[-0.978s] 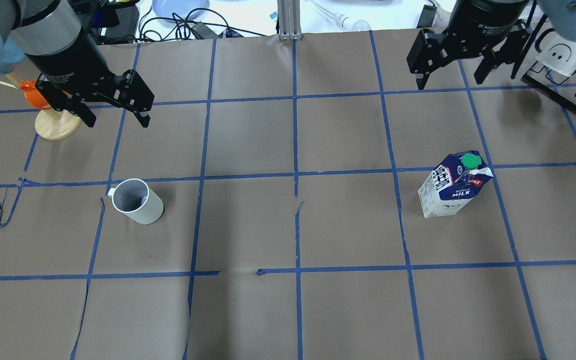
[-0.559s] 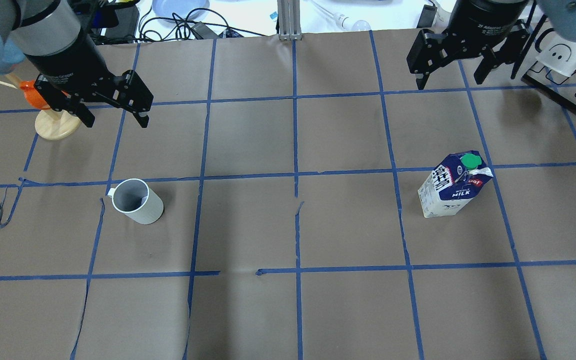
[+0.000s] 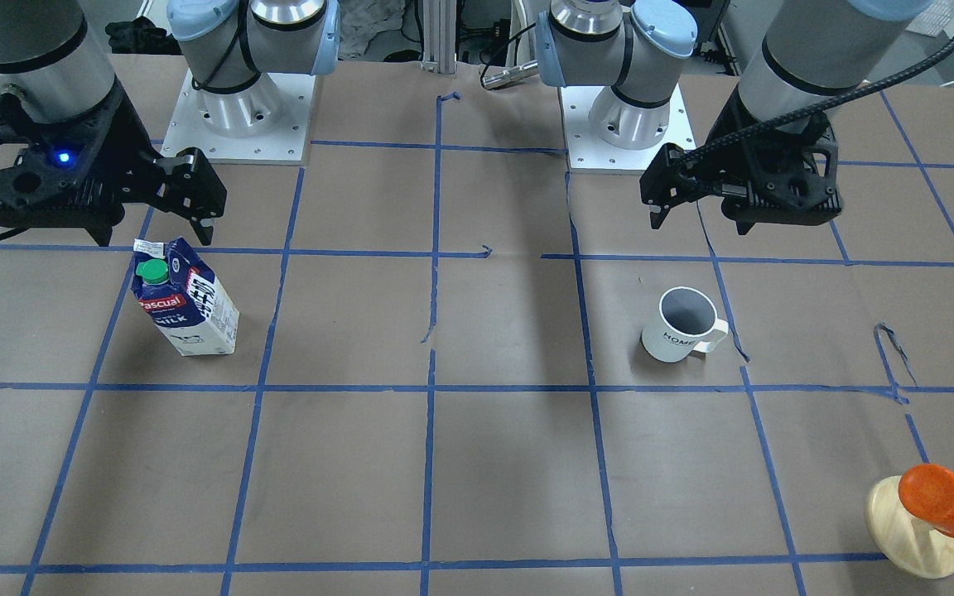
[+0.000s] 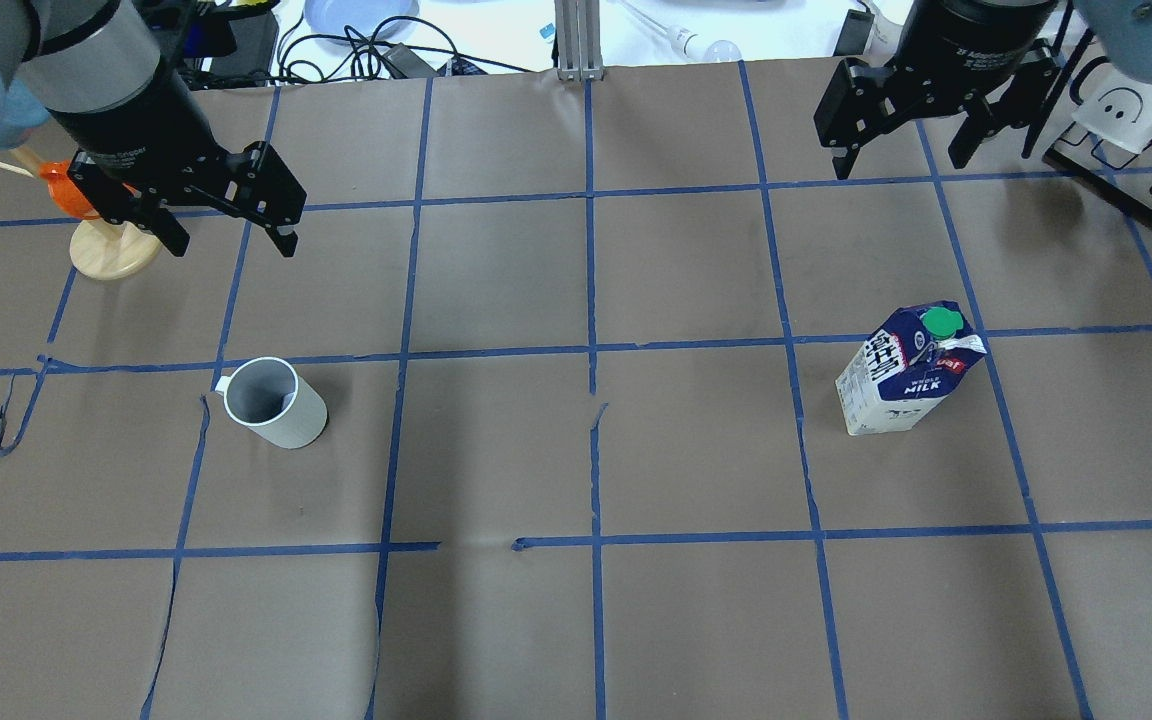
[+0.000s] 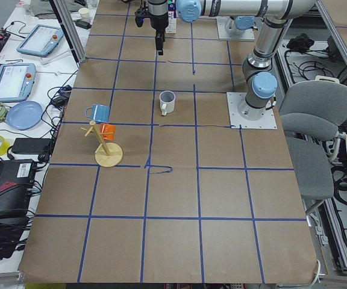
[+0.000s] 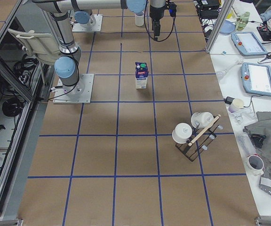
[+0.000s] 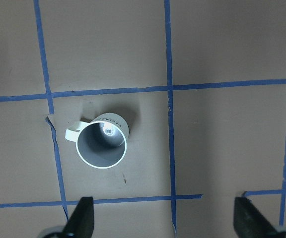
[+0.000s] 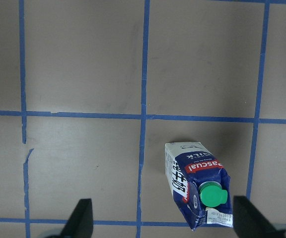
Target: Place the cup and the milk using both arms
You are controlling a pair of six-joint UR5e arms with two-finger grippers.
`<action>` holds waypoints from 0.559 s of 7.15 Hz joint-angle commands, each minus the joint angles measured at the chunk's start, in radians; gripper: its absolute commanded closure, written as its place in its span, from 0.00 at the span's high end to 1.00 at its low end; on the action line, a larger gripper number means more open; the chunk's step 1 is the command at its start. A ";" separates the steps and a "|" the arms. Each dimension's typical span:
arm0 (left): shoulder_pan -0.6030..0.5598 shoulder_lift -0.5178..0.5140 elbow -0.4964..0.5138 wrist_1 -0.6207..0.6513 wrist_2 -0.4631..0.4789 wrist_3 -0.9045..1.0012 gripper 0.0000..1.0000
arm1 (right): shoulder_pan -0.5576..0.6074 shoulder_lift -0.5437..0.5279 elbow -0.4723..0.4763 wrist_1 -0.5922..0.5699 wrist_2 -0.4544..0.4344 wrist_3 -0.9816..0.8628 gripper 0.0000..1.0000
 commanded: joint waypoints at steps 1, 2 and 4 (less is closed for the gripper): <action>0.000 0.004 -0.001 -0.001 -0.001 0.000 1.00 | -0.001 -0.002 0.000 0.000 0.002 0.000 1.00; 0.002 0.004 -0.001 -0.002 -0.001 0.000 1.00 | 0.001 -0.002 -0.002 0.000 0.000 0.000 1.00; 0.006 0.001 -0.003 0.004 0.000 0.002 1.00 | 0.001 -0.002 -0.002 0.000 0.000 0.000 1.00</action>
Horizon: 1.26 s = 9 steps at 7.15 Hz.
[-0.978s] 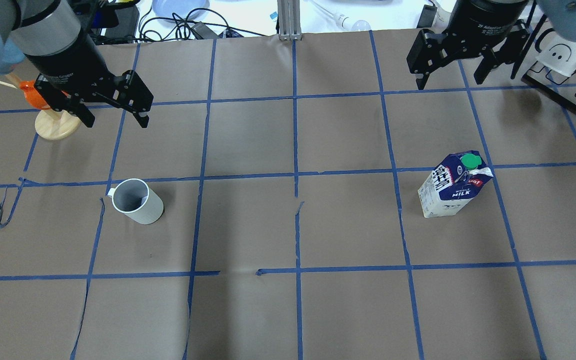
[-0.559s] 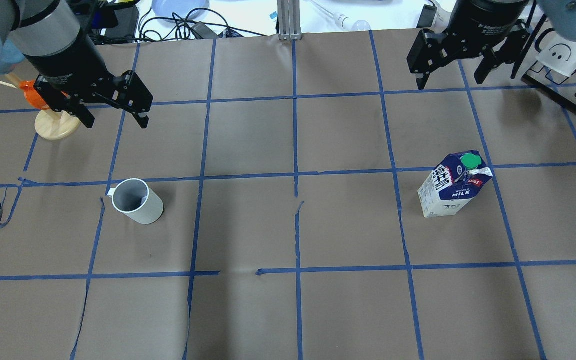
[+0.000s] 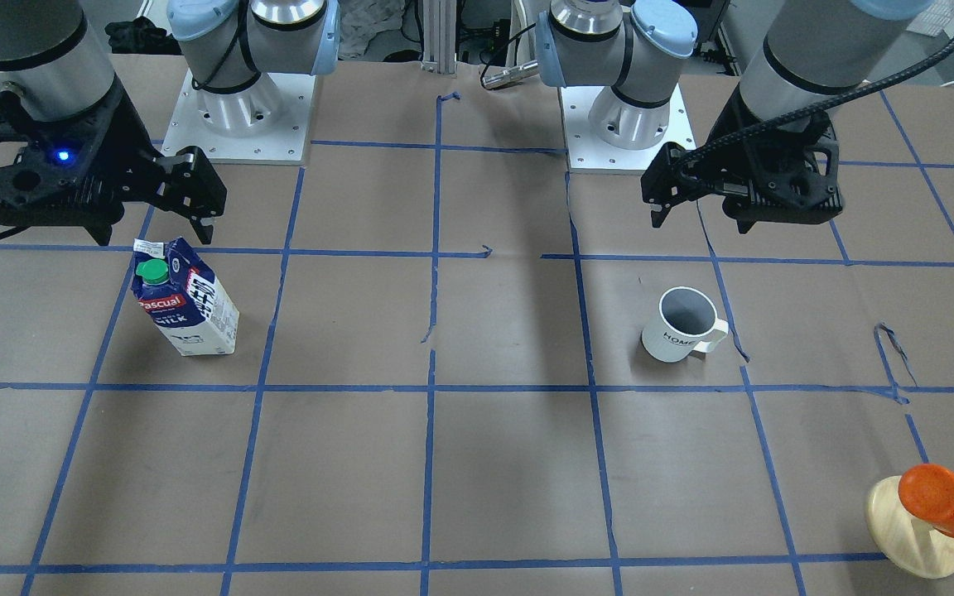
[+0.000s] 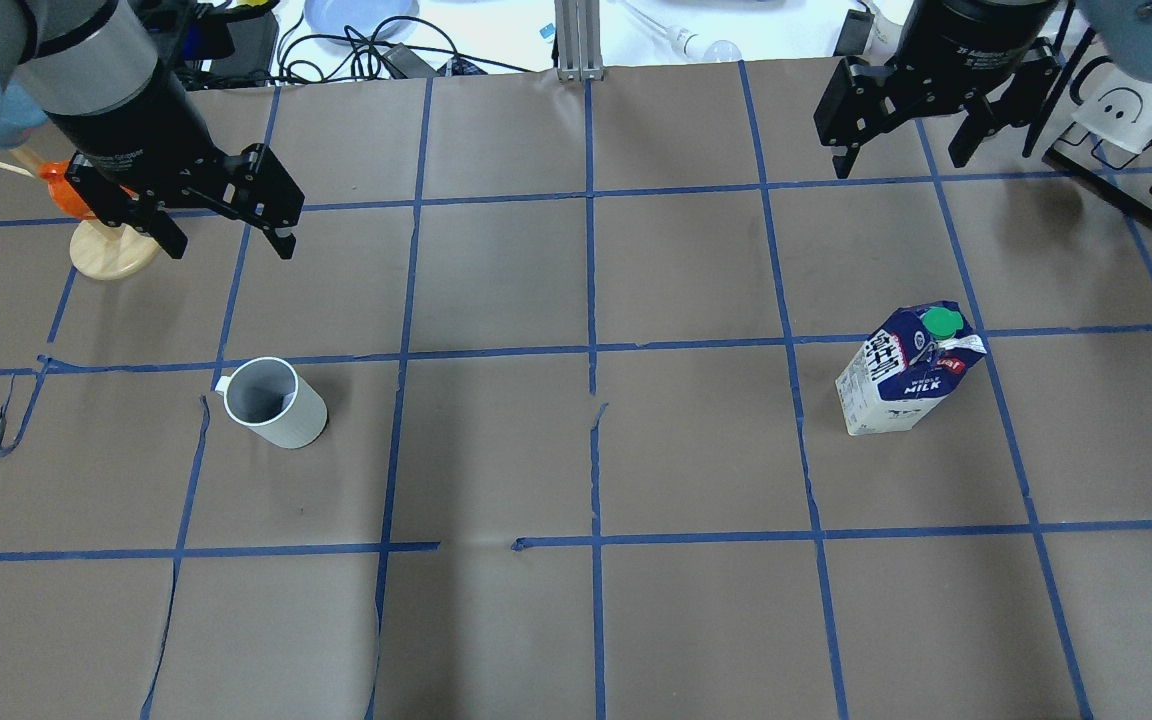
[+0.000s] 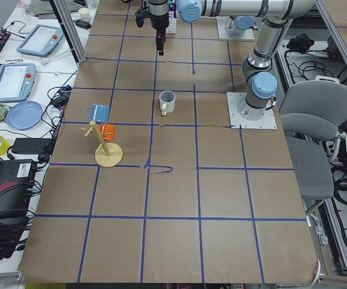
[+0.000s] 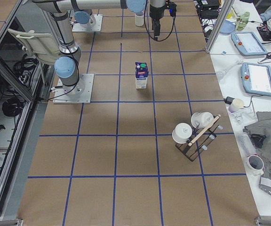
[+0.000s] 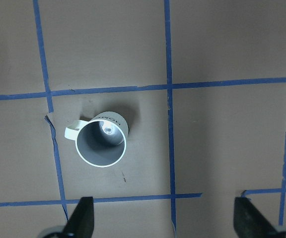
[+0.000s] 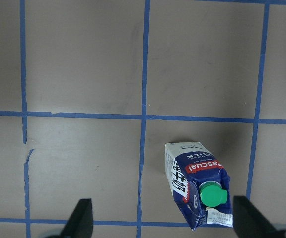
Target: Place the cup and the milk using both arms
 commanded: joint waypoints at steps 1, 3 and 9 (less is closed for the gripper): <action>0.001 -0.006 0.001 0.014 -0.002 0.000 1.00 | 0.000 0.000 0.000 0.000 0.000 0.000 1.00; 0.088 -0.025 -0.001 0.016 0.009 0.005 1.00 | -0.001 0.003 0.001 0.000 -0.002 -0.002 1.00; 0.320 -0.062 -0.354 0.321 -0.003 -0.057 1.00 | -0.011 0.006 0.004 0.011 -0.003 -0.003 1.00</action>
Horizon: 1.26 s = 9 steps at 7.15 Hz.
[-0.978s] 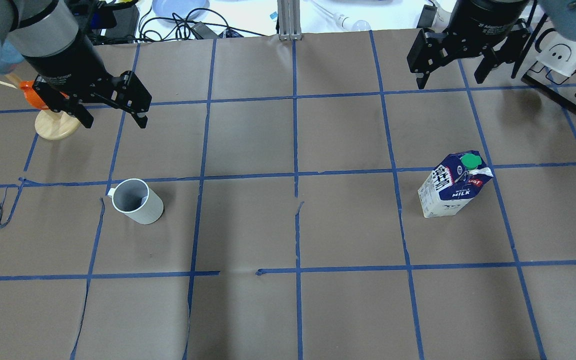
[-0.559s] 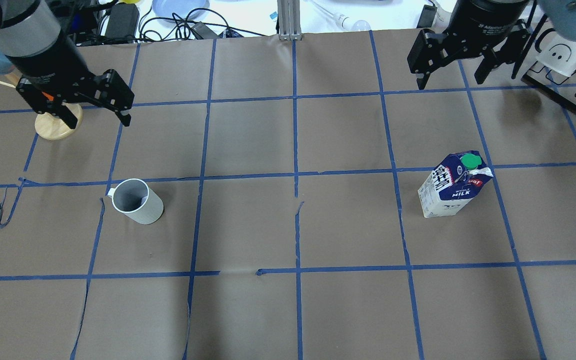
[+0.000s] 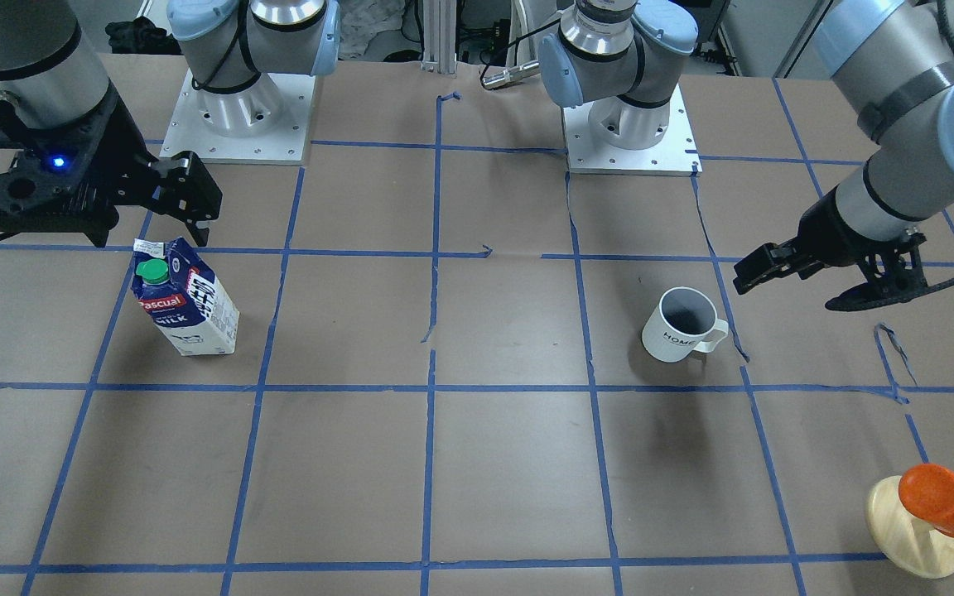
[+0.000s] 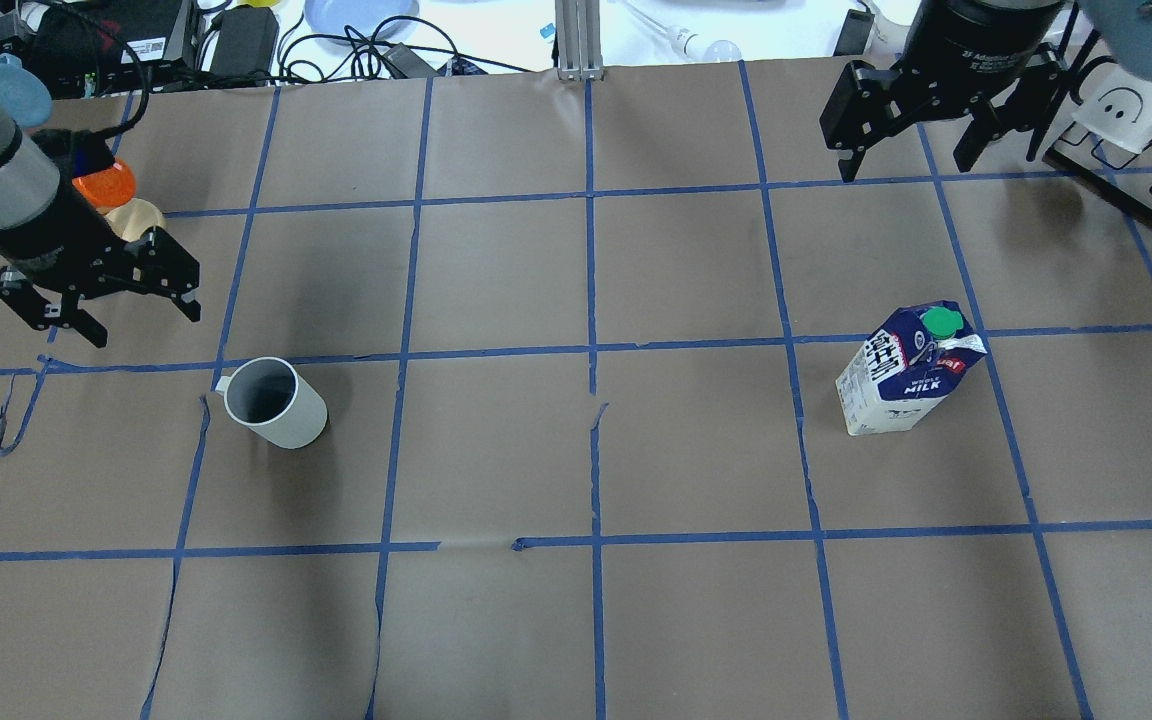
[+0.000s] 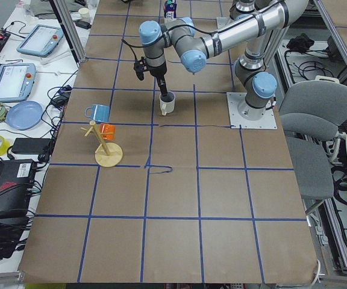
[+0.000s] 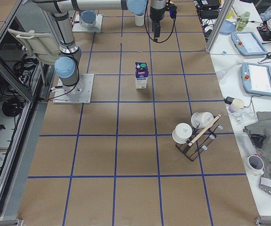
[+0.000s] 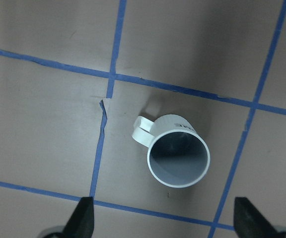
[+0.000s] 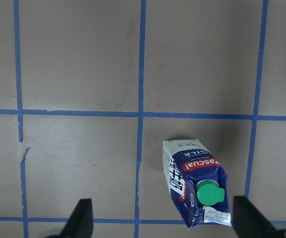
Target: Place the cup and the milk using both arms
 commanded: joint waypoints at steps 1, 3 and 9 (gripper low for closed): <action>0.013 -0.009 -0.102 0.081 0.001 -0.043 1.00 | 0.001 -0.001 0.000 0.003 -0.001 0.000 1.00; 0.005 -0.027 -0.133 0.084 -0.005 -0.067 1.00 | 0.001 -0.001 0.000 0.003 0.002 0.000 1.00; 0.005 -0.137 -0.137 0.106 -0.063 -0.132 1.00 | 0.005 -0.004 0.000 0.000 0.002 0.002 1.00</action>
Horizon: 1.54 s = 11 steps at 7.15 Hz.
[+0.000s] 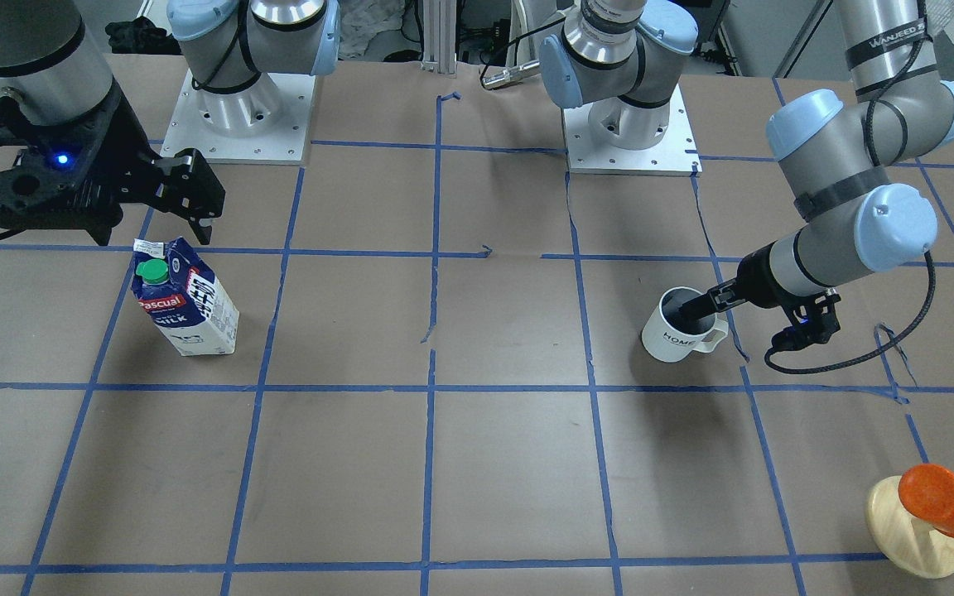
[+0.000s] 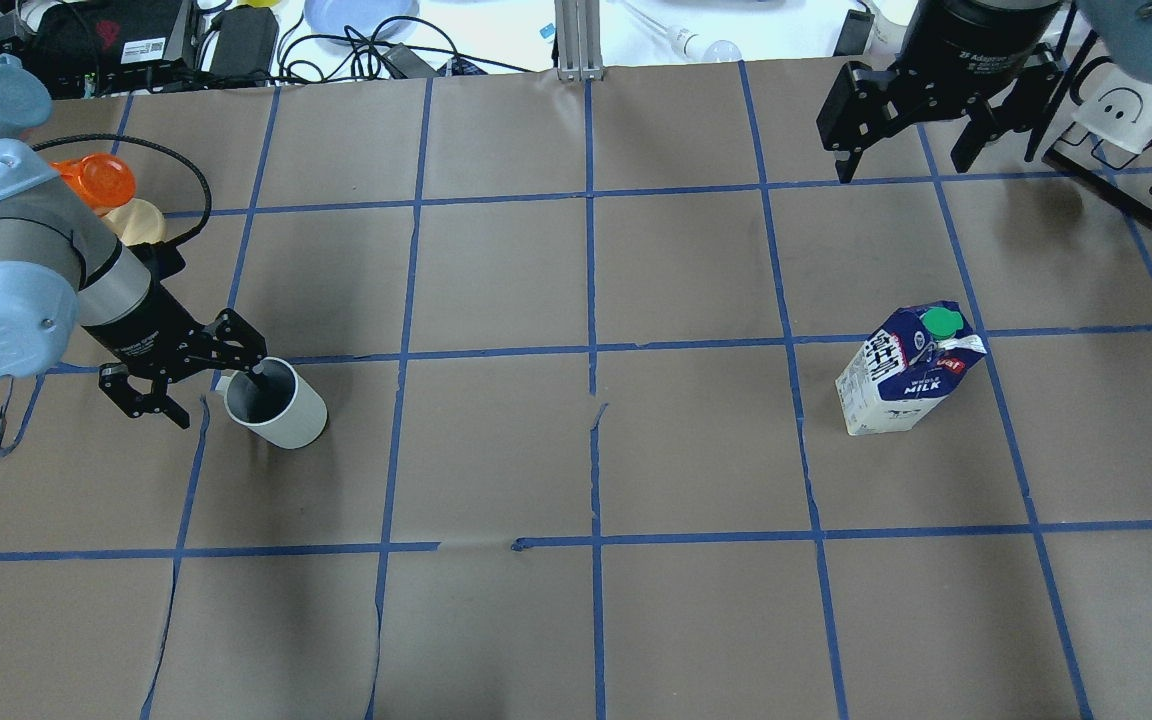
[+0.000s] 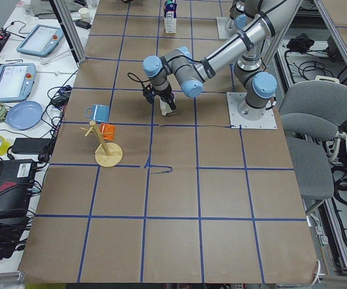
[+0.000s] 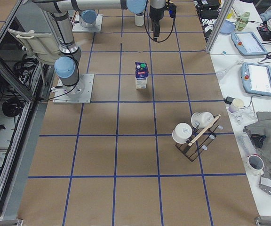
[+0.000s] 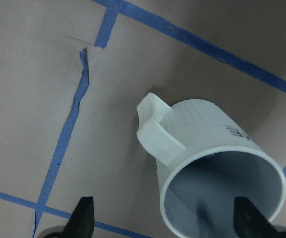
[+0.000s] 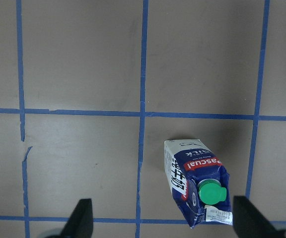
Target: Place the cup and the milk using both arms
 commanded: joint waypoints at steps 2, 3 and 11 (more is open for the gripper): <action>0.000 -0.044 0.004 0.018 -0.002 -0.003 0.98 | 0.000 0.000 0.000 0.001 0.000 0.000 1.00; 0.000 -0.058 0.004 0.045 -0.005 -0.010 0.72 | 0.000 0.000 0.000 0.001 0.000 0.000 1.00; -0.136 -0.047 0.273 0.003 -0.083 -0.287 0.00 | -0.022 0.008 0.000 0.006 -0.005 -0.006 1.00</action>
